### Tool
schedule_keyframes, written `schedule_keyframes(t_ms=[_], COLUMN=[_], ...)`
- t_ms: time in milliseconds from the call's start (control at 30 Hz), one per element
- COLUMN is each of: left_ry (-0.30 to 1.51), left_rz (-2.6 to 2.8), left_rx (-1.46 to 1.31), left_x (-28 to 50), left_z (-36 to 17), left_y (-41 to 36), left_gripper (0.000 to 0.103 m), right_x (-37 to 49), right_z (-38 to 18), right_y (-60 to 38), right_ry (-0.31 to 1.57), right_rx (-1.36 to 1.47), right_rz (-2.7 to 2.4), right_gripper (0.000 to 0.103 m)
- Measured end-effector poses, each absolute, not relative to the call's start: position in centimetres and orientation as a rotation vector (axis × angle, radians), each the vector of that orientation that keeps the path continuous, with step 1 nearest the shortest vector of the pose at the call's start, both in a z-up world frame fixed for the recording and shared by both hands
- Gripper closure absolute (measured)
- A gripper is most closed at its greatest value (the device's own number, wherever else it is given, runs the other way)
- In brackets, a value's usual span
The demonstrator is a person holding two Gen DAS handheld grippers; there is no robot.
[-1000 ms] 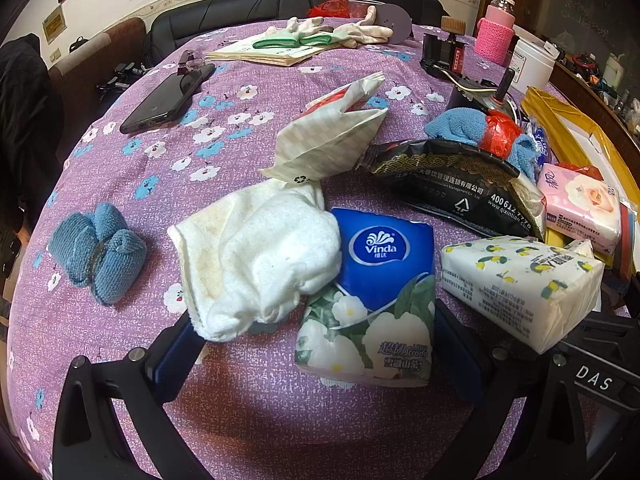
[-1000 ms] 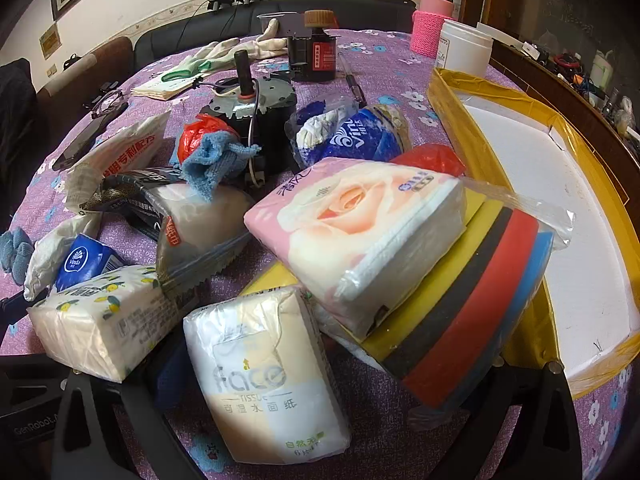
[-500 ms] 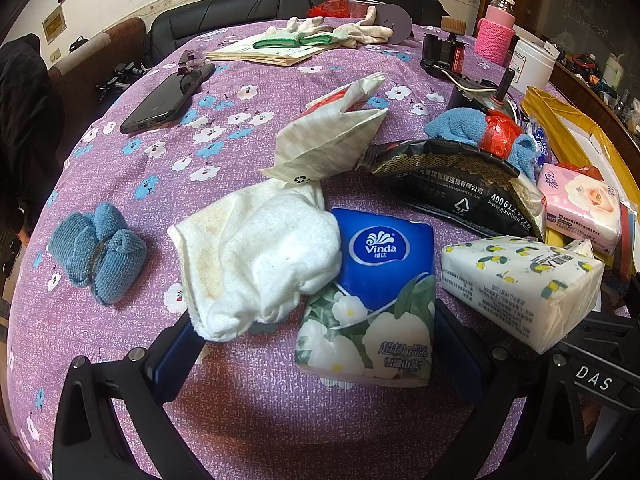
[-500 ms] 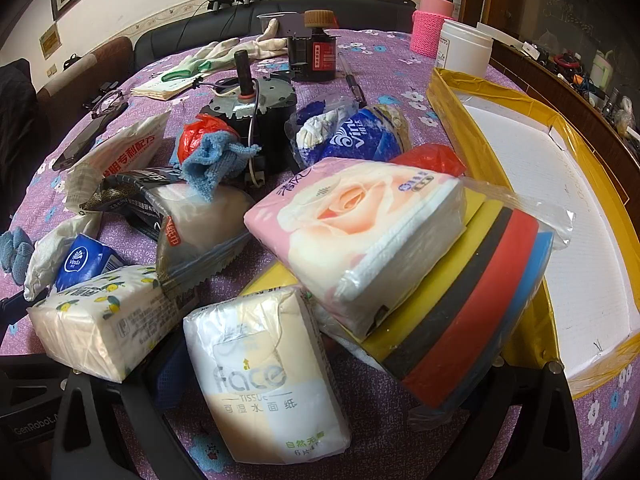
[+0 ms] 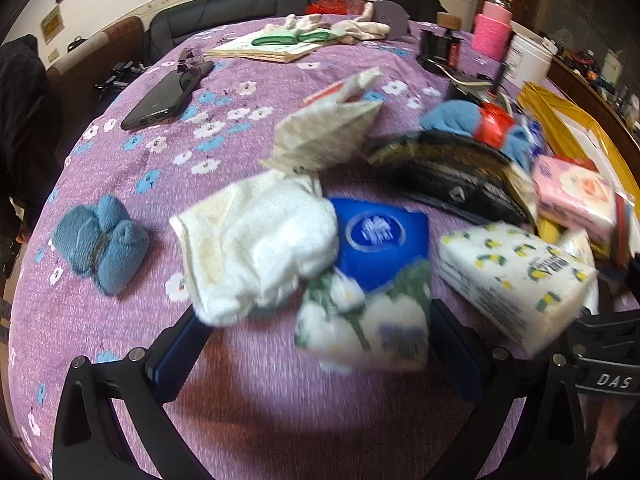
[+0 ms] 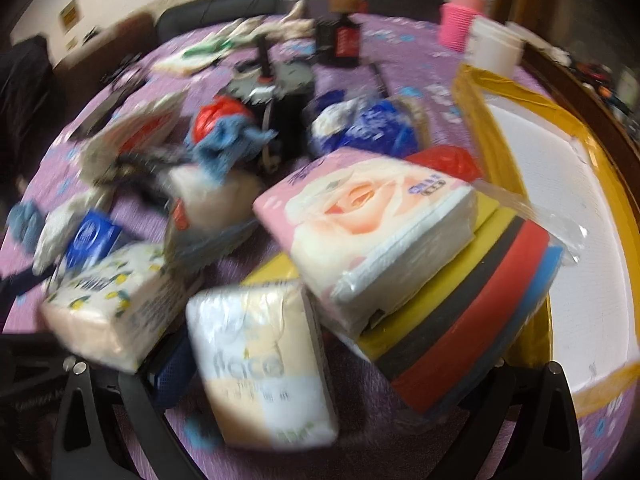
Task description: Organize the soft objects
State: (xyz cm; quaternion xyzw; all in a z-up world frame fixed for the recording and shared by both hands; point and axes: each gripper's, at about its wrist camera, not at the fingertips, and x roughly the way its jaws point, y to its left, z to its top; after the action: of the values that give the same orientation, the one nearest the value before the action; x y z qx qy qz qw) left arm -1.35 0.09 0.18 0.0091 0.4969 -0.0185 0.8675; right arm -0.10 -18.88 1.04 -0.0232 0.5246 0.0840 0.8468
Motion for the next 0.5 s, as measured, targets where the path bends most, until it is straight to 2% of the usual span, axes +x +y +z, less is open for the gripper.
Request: schedule_keyframes(t_ms=[167, 233, 300, 367, 400, 433, 500], left_ry=[0.994, 0.965, 0.954, 0.934, 0.910, 0.864, 0.861], left_rz=[-0.129, -0.158, -0.193, -0.203, -0.190, -0.167, -0.111], left_rx=[-0.021, -0.037, -0.090, -0.122, -0.122, -0.111, -0.126], left_x=[-4.1, -5.4, -6.3, -7.0, -7.5, -7.8, -7.9], left_z=[0.6, 0.7, 0.9, 1.7, 2.3, 2.7, 3.8], left_y=[0.6, 1.1, 2.0, 2.9, 3.5, 3.8, 5.5], left_gripper=[0.000, 0.000, 0.000, 0.001, 0.002, 0.003, 0.003], right_x=[-4.2, -5.5, -6.0, -7.1, -7.1, -7.4, -7.7], right_z=[2.2, 2.4, 2.5, 2.8, 3.0, 3.2, 3.4], right_y=[-20.7, -20.7, -20.6, -20.4, -20.3, -20.3, -20.2], right_ry=[1.124, 1.068, 1.058, 1.020, 1.009, 0.970, 0.901], right_rx=[0.019, 0.007, -0.041, -0.055, -0.065, -0.073, -0.104], right_rz=[0.390, 0.436, 0.462, 0.522, 0.531, 0.544, 0.542], right_gripper=[0.001, 0.001, 0.006, 0.019, 0.023, 0.031, 0.034])
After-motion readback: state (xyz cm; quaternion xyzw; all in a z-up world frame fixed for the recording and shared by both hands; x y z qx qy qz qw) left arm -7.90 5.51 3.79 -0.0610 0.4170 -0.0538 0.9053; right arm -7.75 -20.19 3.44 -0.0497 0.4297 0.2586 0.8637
